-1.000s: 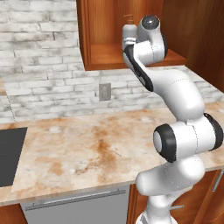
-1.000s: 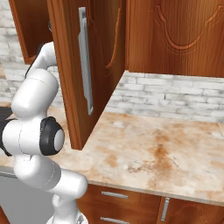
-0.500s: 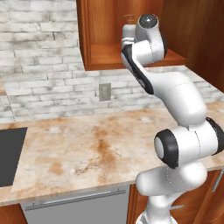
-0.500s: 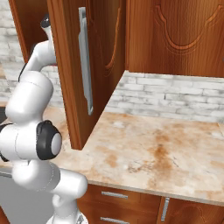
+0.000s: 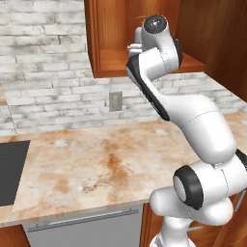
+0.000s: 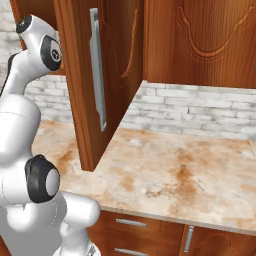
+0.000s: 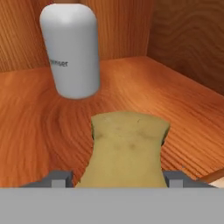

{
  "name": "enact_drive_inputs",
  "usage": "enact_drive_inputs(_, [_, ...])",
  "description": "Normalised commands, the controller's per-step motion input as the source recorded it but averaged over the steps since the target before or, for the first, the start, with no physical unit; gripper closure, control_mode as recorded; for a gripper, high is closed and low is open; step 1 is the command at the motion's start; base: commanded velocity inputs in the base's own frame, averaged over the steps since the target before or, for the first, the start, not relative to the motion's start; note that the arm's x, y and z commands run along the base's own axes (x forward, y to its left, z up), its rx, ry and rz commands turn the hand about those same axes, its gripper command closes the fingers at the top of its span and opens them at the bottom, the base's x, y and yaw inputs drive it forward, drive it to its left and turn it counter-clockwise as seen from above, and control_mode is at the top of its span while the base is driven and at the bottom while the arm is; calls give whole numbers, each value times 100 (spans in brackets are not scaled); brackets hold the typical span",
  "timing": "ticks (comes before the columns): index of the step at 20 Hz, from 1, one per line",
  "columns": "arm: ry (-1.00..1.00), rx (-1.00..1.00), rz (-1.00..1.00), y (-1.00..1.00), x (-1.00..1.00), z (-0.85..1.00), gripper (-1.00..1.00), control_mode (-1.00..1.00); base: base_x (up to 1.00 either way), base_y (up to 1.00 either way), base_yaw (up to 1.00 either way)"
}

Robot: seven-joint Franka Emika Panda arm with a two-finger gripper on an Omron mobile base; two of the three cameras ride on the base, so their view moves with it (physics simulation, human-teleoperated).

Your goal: Locate and retrieve the soap dispenser and sponge from the cabinet. Place them next to the sink.

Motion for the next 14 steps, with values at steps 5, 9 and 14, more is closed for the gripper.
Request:
enact_drive_inputs(5, [-6,0,-8,38,-94,0,100,-100,0,0,0])
enact_drive_inputs(9, [-5,1,-1,39,-96,4,100,-100,0,0,0])
enact_drive_inputs(14, [0,2,3,52,-73,-5,100,-100,0,0,0])
